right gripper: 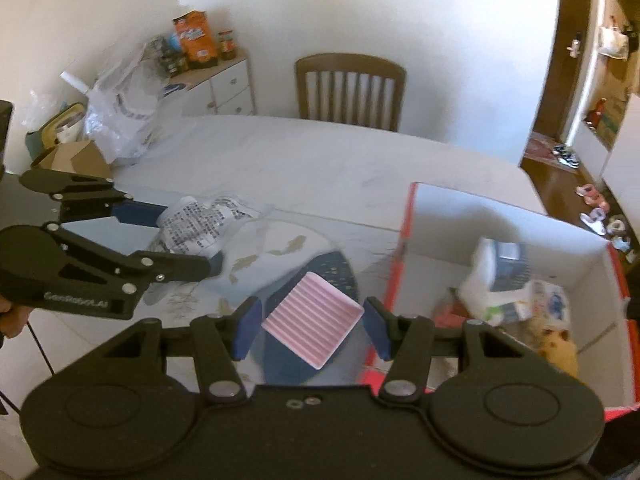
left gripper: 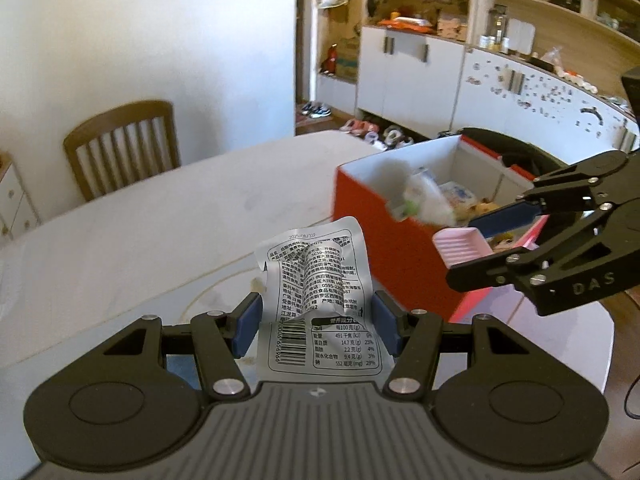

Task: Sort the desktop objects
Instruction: 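Carry the snack packet and pink tray in both tools over the red box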

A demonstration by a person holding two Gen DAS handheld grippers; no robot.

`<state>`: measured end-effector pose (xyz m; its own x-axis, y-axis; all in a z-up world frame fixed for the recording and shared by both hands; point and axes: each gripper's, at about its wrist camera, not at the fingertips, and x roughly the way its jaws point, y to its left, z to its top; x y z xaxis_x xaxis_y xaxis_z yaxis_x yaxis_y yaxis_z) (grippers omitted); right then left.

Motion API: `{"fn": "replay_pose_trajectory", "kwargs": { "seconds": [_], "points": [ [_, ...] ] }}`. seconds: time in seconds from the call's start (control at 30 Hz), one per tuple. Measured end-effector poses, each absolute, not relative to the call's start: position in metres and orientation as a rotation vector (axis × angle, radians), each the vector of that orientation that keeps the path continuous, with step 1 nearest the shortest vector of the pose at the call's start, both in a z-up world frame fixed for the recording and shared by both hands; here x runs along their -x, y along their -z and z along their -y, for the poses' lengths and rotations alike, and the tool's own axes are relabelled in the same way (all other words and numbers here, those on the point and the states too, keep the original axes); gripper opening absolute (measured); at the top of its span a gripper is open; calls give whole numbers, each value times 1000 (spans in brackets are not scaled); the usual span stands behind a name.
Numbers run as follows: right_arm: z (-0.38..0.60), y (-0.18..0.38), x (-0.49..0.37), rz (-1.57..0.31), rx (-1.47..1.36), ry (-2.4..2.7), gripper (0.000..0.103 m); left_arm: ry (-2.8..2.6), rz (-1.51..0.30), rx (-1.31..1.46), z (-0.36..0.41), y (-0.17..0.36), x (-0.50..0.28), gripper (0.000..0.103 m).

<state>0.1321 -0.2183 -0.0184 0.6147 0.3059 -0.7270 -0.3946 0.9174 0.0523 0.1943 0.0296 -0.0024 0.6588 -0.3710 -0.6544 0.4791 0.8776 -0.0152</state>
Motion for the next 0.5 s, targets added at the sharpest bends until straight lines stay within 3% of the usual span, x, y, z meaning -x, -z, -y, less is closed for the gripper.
{"fn": "replay_pose_trajectory", "kwargs": {
  "seconds": [0.5],
  "points": [
    [296,8,-119,-779,96,-308,55,567,-668,-200,54,-14,-190,59]
  ]
}}
